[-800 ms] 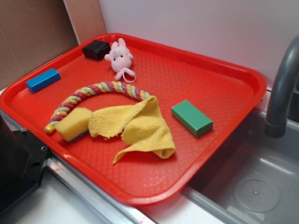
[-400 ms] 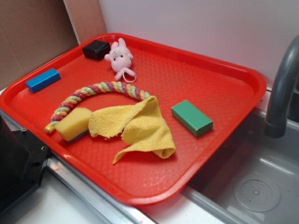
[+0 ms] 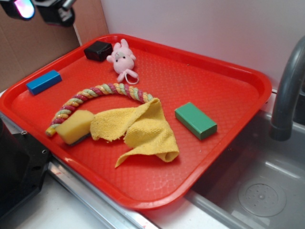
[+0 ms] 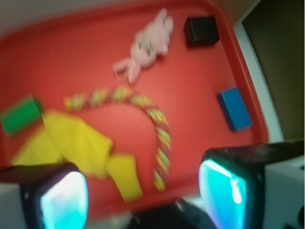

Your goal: Grab the pink bunny.

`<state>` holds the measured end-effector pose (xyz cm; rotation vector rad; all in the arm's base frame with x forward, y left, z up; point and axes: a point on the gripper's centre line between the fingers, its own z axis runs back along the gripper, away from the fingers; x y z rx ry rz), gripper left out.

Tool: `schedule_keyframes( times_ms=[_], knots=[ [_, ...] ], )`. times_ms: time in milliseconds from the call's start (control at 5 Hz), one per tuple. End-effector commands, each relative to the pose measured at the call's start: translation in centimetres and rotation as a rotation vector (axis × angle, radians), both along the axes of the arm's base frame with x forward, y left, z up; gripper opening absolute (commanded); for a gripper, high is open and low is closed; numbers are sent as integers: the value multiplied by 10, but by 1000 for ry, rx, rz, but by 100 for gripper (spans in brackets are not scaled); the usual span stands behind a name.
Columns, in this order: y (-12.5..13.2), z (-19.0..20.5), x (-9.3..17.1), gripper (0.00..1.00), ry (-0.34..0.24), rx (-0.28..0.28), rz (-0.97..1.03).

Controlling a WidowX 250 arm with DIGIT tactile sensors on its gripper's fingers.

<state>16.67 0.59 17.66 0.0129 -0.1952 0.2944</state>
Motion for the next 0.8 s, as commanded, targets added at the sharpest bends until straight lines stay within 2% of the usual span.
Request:
schedule_keyframes(
  times_ms=[0, 200, 400, 600],
  knots=[
    [44, -36, 60, 100, -46, -94, 252],
    [54, -59, 95, 100, -8, -96, 297],
    [53, -82, 110, 100, 14, -75, 323],
    [52, -105, 112, 100, 58, -62, 341]
  ],
)
